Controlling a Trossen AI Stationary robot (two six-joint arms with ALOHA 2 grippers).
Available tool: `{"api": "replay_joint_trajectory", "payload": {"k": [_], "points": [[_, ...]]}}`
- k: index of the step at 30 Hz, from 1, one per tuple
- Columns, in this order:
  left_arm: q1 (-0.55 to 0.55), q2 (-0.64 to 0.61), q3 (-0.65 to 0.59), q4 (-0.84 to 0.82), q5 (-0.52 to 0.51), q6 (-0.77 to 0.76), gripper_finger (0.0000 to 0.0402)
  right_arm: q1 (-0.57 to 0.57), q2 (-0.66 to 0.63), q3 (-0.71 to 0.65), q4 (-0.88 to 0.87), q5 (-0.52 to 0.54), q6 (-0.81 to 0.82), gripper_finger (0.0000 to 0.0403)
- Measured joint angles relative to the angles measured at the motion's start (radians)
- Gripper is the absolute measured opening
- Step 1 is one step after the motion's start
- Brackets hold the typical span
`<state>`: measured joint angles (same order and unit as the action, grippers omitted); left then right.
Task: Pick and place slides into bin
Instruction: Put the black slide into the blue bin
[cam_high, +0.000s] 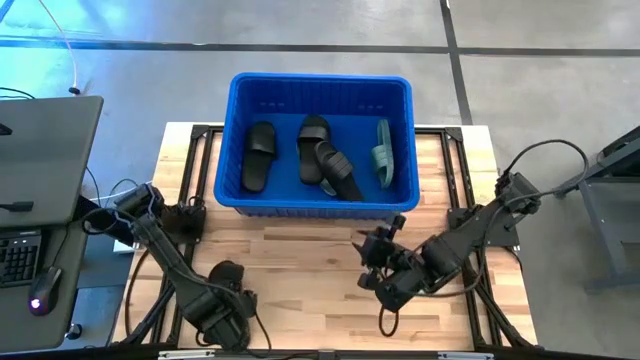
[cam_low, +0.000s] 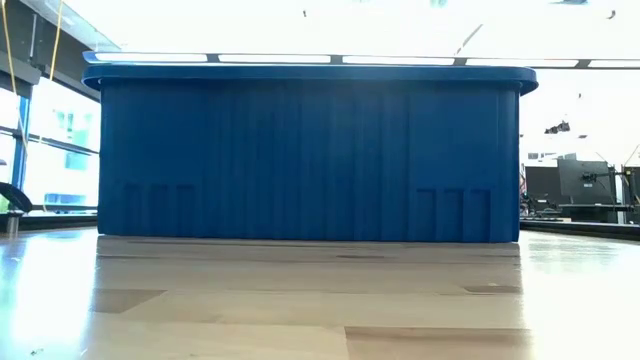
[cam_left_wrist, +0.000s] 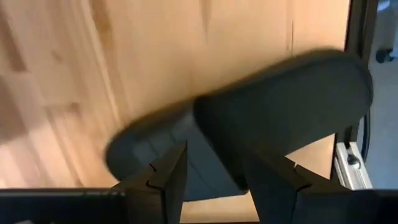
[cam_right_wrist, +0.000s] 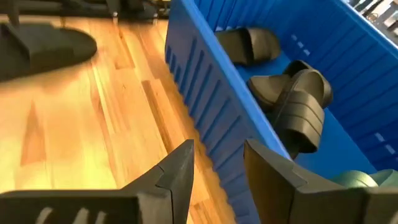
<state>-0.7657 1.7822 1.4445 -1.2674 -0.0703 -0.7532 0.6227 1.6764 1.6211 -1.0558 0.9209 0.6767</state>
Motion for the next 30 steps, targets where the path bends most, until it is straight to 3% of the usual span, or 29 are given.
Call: {"api": "replay_joint_trajectory", "payload": {"k": [8, 11, 18, 30], "points": [[0.000, 0.020, -0.033, 0.059, 0.059, -0.110, 0.0143, 0.001, 0.114, 0.000, -0.006, 0.005, -0.003, 0.0131], [0.000, 0.033, -0.033, 0.074, 0.056, -0.125, 0.0143, -0.008, 0.144, 0.000, -0.009, 0.032, -0.079, 0.0131], [0.000, 0.097, -0.032, 0.078, 0.052, -0.176, 0.0143, -0.046, 0.151, 0.000, -0.009, 0.092, -0.137, 0.0131], [-0.001, 0.170, -0.027, 0.005, 0.124, -0.224, 0.0143, -0.119, 0.151, 0.000, -0.004, 0.083, -0.162, 0.0131]]}}
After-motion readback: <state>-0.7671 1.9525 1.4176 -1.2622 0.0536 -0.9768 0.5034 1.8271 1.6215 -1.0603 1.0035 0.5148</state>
